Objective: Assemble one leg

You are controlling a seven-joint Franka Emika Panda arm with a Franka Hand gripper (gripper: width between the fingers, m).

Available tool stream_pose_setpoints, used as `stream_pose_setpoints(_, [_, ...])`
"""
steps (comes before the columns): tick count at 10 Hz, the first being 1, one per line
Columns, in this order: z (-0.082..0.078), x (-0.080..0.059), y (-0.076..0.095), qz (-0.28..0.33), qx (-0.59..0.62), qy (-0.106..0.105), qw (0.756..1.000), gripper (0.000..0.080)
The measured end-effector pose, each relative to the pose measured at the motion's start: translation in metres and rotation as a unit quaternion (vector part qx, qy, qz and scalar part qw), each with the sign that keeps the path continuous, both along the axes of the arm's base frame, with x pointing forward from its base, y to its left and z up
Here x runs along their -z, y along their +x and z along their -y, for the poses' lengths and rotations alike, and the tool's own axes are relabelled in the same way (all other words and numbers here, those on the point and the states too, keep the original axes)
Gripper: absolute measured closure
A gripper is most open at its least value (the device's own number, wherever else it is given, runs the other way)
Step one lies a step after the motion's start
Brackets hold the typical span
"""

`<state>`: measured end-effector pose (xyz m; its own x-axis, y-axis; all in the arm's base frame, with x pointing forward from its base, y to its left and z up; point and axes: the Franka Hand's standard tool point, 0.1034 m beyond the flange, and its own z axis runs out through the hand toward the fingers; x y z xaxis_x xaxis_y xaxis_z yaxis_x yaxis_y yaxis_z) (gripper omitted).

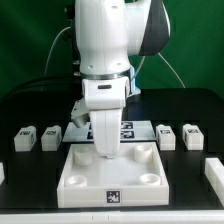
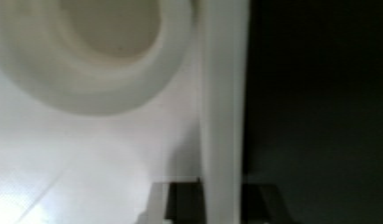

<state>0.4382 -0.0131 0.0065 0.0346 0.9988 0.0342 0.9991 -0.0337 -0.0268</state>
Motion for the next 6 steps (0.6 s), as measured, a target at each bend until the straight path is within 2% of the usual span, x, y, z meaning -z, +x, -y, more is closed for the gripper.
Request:
stream_pose_setpoints(2, [-0.001, -0.001, 0.003, -0.001, -0.004, 0.0, 1.0, 0.0745])
stream_pose_setpoints(3, [-0.007, -0.004, 0.017, 0.002, -0.012, 0.001, 1.0, 0.0745])
stream_pose_setpoints(4, [-0.018, -0.006, 0.03, 0.004, -0.02, 0.004, 1.0, 0.0745])
stream_pose_setpoints(6, [-0.046, -0.005, 0.043, 0.011, -0.03, 0.016, 0.999, 0.0745])
